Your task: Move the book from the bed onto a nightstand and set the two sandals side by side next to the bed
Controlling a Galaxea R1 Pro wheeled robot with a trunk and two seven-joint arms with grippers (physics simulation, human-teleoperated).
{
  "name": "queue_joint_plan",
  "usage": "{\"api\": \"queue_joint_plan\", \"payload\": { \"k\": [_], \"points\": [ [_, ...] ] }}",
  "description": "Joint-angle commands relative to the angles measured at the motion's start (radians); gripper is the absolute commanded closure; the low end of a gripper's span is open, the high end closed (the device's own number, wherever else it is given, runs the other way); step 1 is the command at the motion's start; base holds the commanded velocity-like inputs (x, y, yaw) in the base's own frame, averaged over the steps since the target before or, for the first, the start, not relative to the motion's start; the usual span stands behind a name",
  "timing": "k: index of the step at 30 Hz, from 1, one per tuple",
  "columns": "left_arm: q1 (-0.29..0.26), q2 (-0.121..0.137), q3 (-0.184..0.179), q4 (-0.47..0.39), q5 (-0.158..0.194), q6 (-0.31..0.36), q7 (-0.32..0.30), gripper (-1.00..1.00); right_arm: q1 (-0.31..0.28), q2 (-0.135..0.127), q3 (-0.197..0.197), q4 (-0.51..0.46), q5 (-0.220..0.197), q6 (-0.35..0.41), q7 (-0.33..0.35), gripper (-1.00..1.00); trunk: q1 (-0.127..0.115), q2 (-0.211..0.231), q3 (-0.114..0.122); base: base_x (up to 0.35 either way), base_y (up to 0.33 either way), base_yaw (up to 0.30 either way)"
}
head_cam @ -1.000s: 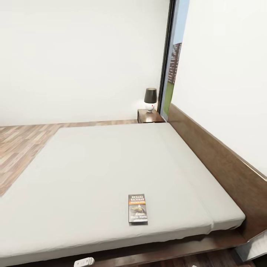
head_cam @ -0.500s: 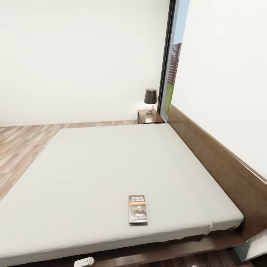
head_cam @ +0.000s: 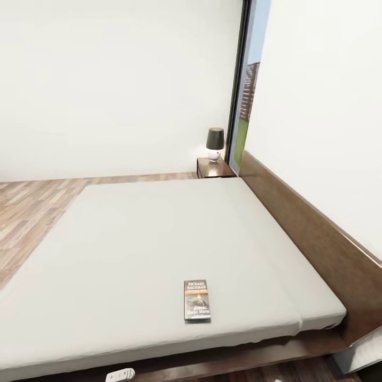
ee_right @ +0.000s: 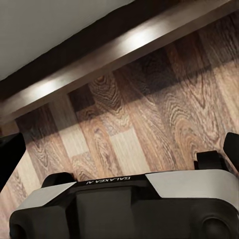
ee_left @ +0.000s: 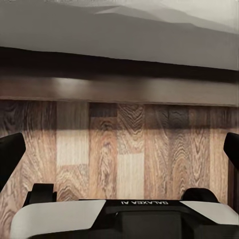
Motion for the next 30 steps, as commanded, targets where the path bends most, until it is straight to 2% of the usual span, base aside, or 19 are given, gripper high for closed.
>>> {"api": "queue_joint_plan", "payload": {
  "k": [1,30],
  "points": [
    [-0.001,0.000,0.002,0.002,0.010,0.000,-0.007,-1.00,-0.001,-0.001,-0.005,0.001,0.003,-0.003,0.004,-1.00,-0.004,0.006,0.002,0.000,0.000,0.000],
    [-0.001,0.000,0.002,0.002,0.010,0.000,-0.007,-1.00,-0.001,-0.001,-0.007,0.001,0.003,-0.003,0.004,-1.00,-0.115,0.209,0.093,0.000,0.000,0.000]
  ]
}}
